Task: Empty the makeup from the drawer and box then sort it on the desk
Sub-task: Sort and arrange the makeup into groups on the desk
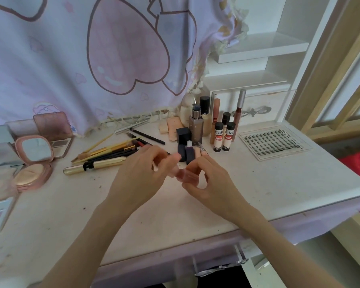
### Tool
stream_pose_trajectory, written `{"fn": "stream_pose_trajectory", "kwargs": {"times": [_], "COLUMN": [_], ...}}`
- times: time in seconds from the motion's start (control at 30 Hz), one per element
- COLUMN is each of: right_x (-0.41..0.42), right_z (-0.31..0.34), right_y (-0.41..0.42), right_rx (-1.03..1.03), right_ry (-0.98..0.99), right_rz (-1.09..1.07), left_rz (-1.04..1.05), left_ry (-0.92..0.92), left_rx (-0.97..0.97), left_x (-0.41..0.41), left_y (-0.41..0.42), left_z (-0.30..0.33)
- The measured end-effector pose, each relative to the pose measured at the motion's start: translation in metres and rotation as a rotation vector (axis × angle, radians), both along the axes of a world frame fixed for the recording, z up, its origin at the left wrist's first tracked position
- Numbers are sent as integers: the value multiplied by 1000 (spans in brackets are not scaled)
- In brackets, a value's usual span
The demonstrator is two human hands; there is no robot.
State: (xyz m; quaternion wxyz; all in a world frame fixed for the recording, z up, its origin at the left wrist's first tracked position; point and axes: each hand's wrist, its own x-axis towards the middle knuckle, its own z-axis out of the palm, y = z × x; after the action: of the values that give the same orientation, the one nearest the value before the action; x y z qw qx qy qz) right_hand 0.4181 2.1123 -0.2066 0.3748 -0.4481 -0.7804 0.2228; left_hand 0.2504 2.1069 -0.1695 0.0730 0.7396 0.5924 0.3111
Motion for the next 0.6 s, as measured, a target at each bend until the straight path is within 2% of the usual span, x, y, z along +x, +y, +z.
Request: {"fn": "stream_pose_trajectory", "kwargs": {"times": [0.1, 0.17, 0.27, 0.43, 0.6], "right_x": [6, 9, 9, 8, 5], "right_z": [1, 2, -2, -5, -9], "right_y": [0, -1, -1, -1, 0], "right_rx": [-81, -127, -94, 87, 255], "right_ry": [71, 78, 55, -25, -105], "right_rz": [31, 70, 55, -20, -79], "left_rz": [-325, -378, -312, -159, 50], "left_ry": [-77, -109, -143, -92, -135], "left_rx": [-127, -109, -99, -89, -74], "left_x": [-7, -9, -7, -1, 7], "left_y": [-2, -2, -2, 0, 3], "left_z": [1, 0, -2, -6, -10]}}
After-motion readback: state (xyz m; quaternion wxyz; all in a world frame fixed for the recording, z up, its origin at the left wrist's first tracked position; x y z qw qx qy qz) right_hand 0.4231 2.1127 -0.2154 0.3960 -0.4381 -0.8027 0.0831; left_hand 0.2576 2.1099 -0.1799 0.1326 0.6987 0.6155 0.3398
